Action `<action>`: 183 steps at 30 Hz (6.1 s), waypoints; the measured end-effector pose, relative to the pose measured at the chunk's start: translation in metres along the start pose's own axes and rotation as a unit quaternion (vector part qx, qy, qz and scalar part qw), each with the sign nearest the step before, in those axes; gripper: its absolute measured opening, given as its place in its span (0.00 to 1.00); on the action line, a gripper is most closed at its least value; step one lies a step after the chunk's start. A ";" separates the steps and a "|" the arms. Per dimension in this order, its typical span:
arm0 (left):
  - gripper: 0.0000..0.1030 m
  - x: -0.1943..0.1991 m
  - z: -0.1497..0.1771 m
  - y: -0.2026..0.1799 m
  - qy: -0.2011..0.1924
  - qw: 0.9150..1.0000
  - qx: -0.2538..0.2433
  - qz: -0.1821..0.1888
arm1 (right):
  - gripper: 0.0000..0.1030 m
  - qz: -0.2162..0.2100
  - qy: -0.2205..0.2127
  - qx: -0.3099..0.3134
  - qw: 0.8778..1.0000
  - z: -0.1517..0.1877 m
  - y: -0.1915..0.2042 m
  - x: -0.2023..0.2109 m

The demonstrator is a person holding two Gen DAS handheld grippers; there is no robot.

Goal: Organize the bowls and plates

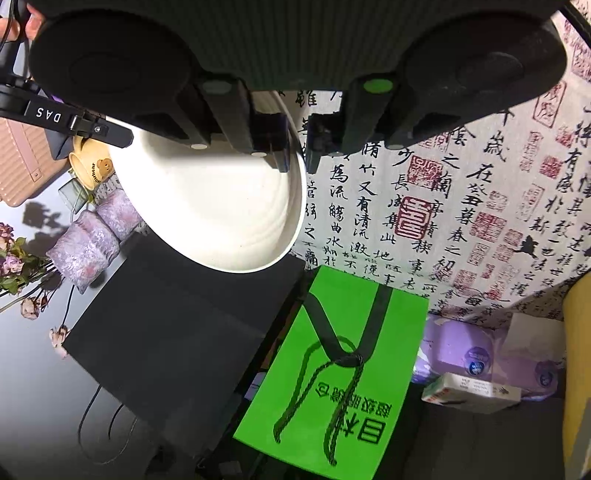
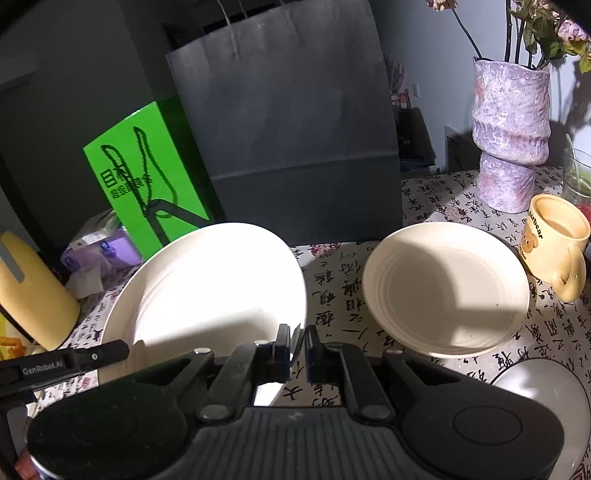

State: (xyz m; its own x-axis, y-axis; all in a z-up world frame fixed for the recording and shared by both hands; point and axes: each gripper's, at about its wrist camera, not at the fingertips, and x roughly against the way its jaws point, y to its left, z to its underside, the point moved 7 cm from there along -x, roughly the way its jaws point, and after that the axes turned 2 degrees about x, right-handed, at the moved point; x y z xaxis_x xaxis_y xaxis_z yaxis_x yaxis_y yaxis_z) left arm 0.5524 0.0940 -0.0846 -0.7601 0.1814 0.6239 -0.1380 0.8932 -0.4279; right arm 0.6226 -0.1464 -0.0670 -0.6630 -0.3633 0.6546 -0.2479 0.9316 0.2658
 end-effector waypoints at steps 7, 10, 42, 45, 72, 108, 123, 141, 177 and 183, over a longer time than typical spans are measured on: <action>0.08 0.028 0.007 -0.004 -0.010 1.000 0.000 -0.010 | 0.07 -0.008 -0.011 0.006 1.000 0.005 0.008 0.024; 0.08 0.041 0.009 -0.006 -0.017 1.000 -0.001 -0.016 | 0.07 -0.009 -0.018 0.010 1.000 0.009 0.014 0.034; 0.09 0.151 0.070 -0.016 -0.046 0.999 -0.007 -0.025 | 0.07 -0.032 -0.050 0.016 0.998 0.064 0.037 0.144; 0.09 0.161 0.075 -0.017 -0.050 0.998 -0.007 -0.024 | 0.07 -0.031 -0.053 0.018 0.998 0.068 0.040 0.154; 0.09 0.217 0.133 -0.030 -0.052 0.998 -0.023 -0.020 | 0.07 -0.029 -0.065 0.023 0.997 0.130 0.035 0.216; 0.09 0.229 0.223 -0.069 -0.024 0.997 -0.074 -0.015 | 0.08 -0.050 -0.071 -0.009 0.996 0.214 -0.030 0.261; 0.09 0.215 0.258 -0.069 0.002 0.996 -0.088 -0.015 | 0.08 -0.039 -0.053 -0.016 0.998 0.246 -0.049 0.255; 0.10 0.181 0.288 -0.064 0.045 0.994 -0.097 -0.032 | 0.08 -0.008 -0.029 -0.008 1.000 0.272 -0.064 0.232; 0.14 0.165 0.298 -0.076 0.040 0.979 -0.172 -0.099 | 0.10 0.104 -0.027 0.111 0.988 0.284 -0.046 0.217; 0.16 0.168 0.295 -0.074 0.031 0.984 -0.155 -0.083 | 0.16 0.087 -0.032 0.098 0.991 0.283 -0.048 0.219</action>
State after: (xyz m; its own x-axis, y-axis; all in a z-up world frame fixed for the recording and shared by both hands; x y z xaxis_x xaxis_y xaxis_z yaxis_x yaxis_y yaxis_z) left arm 0.2475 -0.0630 -0.1409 -0.7019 0.0389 0.7112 -0.0491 0.9935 -0.1027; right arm 0.2888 -0.2664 -0.1368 -0.7501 -0.2019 0.6297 -0.2547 0.9670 0.0066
